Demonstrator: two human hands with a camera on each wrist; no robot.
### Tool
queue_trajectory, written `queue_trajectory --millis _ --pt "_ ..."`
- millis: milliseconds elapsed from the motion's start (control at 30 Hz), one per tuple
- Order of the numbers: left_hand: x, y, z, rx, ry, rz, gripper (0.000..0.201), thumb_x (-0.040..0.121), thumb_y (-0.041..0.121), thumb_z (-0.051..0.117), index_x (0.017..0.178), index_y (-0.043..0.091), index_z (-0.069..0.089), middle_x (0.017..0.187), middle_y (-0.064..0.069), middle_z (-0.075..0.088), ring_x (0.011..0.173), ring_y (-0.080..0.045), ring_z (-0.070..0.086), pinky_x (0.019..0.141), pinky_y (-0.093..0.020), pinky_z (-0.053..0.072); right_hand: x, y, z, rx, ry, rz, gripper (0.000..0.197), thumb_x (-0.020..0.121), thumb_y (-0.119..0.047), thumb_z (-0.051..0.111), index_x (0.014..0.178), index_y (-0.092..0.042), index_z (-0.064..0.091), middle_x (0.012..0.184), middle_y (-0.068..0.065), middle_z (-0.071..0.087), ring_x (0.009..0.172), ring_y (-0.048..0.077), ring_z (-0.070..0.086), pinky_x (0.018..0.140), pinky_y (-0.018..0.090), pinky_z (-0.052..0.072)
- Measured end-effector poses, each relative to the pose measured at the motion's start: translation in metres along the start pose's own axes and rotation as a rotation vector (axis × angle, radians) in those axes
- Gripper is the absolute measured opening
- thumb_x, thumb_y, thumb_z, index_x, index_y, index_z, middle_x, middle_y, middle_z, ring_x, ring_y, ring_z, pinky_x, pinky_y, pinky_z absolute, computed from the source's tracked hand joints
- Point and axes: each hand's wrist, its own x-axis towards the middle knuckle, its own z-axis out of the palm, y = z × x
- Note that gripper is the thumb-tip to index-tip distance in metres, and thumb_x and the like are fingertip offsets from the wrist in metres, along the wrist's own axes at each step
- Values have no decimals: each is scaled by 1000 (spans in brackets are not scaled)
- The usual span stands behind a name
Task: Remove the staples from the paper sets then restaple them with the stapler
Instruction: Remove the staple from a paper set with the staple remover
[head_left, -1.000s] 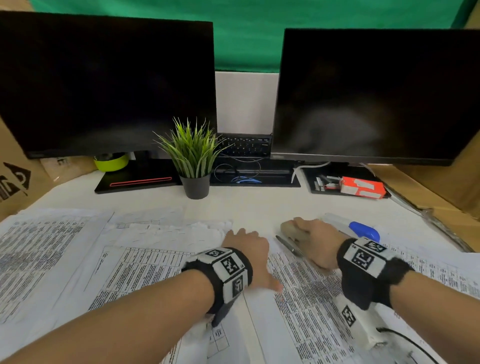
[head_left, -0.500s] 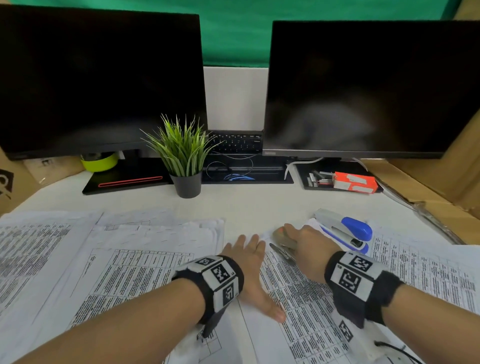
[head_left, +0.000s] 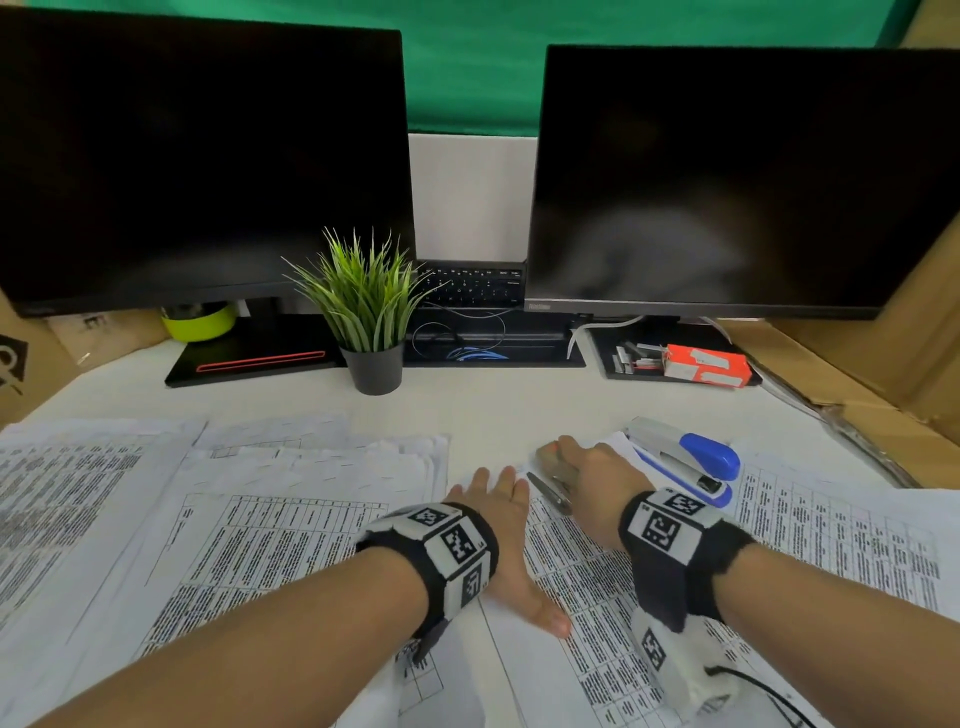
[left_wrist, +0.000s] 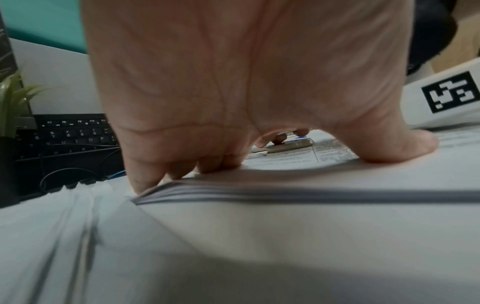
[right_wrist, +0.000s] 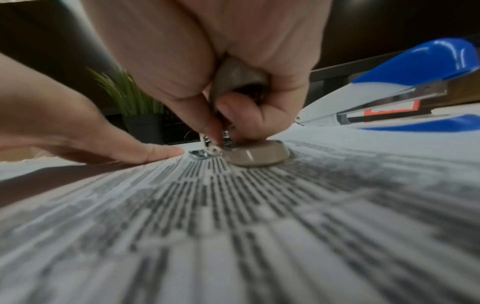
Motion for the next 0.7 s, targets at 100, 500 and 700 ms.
queue_trajectory --millis 100,500,700 --pt "-1 1 -2 -3 0 -6 143 59 81 68 151 15 -20 159 -2 -25 148 -26 -17 121 -45 -2 5 -7 -2 47 9 28 42 86 -7 49 126 -16 40 115 13 54 105 30 55 84 34 45" --pt "-3 1 -2 -33 7 2 143 60 80 68 151 15 -20 159 -4 -23 147 -28 -18 121 -46 -3 24 -25 5 35 43 105 42 85 -12 51 125 -16 40 124 10 48 109 27 51 85 34 43" --pt "-1 -2 1 -28 30 16 143 59 81 68 152 14 -19 159 -4 -23 147 -27 -17 120 -45 -3 37 -26 -9 -28 64 23 36 95 -15 44 130 -12 39 129 7 44 114 29 46 87 32 41"
